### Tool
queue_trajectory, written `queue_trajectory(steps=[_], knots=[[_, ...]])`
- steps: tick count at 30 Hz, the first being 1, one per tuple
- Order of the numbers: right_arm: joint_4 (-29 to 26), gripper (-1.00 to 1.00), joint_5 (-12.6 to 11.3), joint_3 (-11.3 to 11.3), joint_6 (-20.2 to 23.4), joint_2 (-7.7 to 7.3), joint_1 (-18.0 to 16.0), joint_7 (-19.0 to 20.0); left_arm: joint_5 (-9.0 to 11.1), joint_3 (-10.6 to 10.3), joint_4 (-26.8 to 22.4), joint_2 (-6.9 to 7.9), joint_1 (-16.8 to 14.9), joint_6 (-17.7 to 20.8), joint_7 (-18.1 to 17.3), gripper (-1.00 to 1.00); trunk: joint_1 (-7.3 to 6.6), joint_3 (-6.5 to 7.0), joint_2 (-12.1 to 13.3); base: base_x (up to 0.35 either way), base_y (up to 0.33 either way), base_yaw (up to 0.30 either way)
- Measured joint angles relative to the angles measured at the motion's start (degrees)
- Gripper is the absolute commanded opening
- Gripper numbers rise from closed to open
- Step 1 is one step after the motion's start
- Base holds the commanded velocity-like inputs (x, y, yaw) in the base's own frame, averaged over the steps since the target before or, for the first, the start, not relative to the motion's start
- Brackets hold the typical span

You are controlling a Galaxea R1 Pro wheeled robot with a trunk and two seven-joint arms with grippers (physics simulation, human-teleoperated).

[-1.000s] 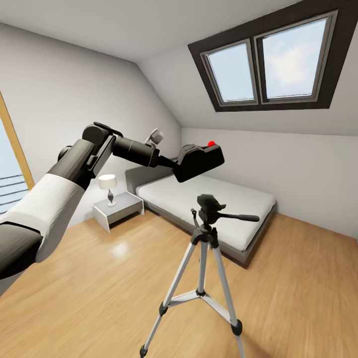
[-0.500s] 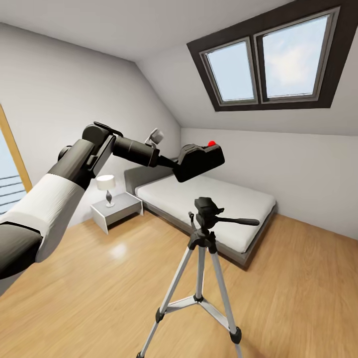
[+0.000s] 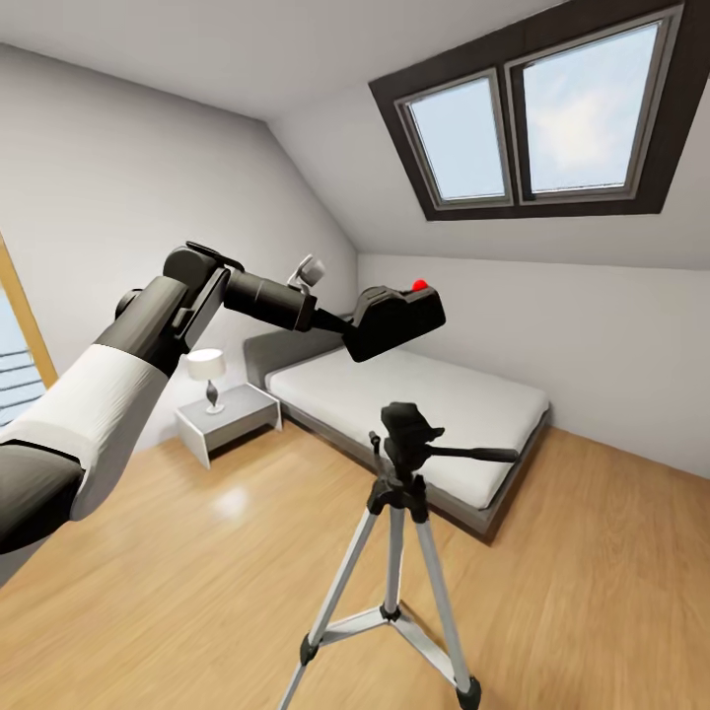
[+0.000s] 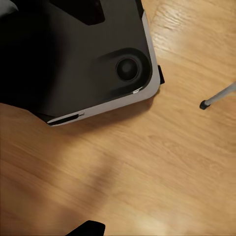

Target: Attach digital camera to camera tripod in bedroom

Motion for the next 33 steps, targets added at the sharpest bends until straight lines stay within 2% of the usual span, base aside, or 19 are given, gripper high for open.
queue_trajectory(steps=[14,18,29,30,33], knots=[[-0.01,1.0,0.0,0.0,0.0,0.0,0.0,0.0,0.02,-0.14,-0.56,-0.07,0.0,-0.14,-0.09,-1.0,0.02,0.0,0.0,0.075,-0.009,0.0],[-0.01,1.0,0.0,0.0,0.0,0.0,0.0,0.03,-0.02,-0.14,-0.58,-0.04,0.0,-0.11,-0.08,-1.0,0.0,0.0,0.0,0.243,0.0,0.0],[0.05,1.0,0.0,0.04,0.01,0.0,0.0,0.06,-0.18,-0.48,-0.19,-0.15,0.0,0.04,-0.04,-1.0,0.03,0.0,0.01,0.019,0.0,0.0],[0.06,1.0,0.0,0.03,0.01,0.0,0.0,0.04,-0.15,-0.62,-0.18,-0.12,0.0,0.05,-0.23,-1.0,0.02,0.0,0.01,0.0,0.0,0.0],[0.06,1.0,0.0,0.03,0.01,0.0,0.0,0.06,-0.08,-4.52,-0.16,-0.04,0.01,0.07,-2.87,-1.0,0.03,0.0,0.01,0.0,0.0,0.0]])
